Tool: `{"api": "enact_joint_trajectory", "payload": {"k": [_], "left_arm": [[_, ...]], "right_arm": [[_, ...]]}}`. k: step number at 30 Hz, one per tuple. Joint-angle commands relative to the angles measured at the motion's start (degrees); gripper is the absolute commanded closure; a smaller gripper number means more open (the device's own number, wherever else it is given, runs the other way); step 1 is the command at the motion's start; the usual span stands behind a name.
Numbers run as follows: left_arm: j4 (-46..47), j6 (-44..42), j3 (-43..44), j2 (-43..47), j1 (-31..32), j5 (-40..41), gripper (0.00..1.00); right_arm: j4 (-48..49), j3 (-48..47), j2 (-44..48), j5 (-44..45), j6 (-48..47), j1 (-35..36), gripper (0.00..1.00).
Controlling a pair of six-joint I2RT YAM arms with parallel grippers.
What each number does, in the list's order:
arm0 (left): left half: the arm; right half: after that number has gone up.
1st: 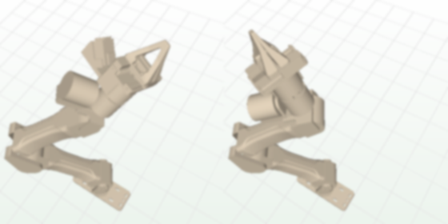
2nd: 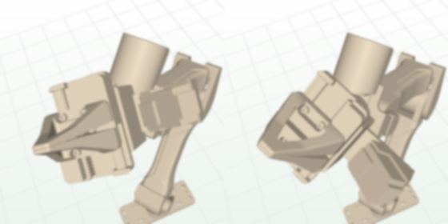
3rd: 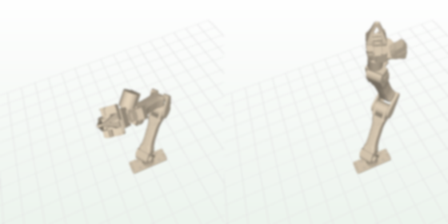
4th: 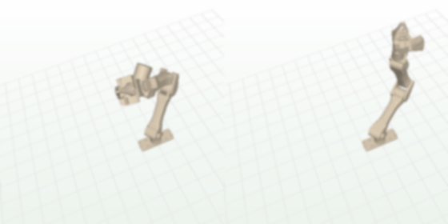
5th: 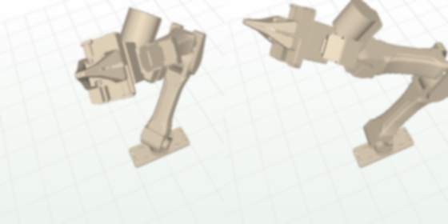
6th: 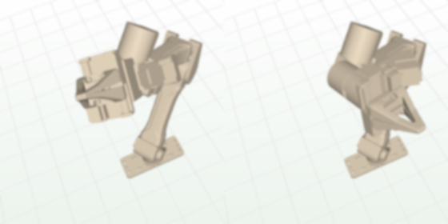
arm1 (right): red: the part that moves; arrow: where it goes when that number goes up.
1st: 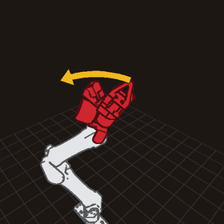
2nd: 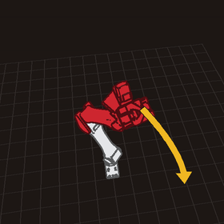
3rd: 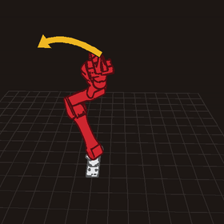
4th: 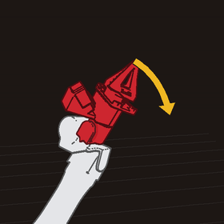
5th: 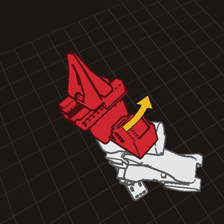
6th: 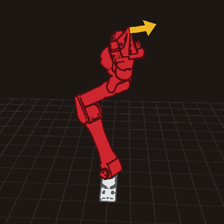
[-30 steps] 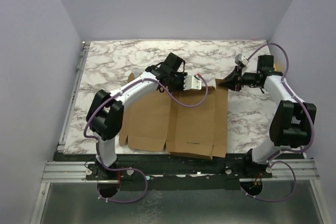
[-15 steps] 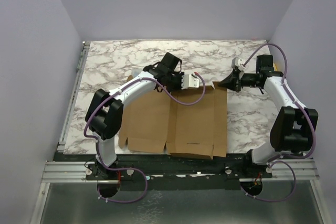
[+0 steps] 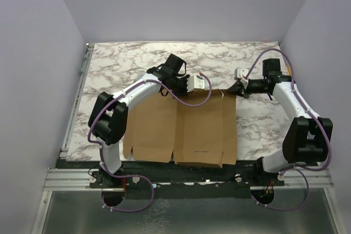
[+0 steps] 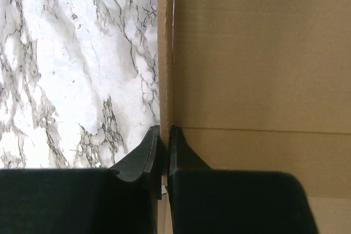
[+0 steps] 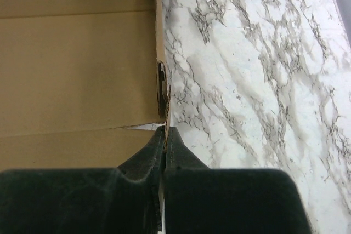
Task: Fold the paper box
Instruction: Fold the paper box at the center of the board.
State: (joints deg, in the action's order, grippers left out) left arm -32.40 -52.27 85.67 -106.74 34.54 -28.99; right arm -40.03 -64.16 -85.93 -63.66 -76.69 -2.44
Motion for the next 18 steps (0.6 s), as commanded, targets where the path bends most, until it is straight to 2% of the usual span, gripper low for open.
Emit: {"api": "enact_joint_trajectory", "payload": {"k": [1, 18], "left_arm": [[1.9, 1.28, 0.21, -0.32, -0.65, -5.47, 1.0], [1.9, 2.03, -0.5, -1.19, -0.88, -5.61, 1.0]], "right_arm": [[-3.95, 0.96, 0.85, 4.65, -4.19, 0.59, 0.99], [-5.96, 0.77, 0.41, 4.08, -3.56, 0.77, 0.99]]}}
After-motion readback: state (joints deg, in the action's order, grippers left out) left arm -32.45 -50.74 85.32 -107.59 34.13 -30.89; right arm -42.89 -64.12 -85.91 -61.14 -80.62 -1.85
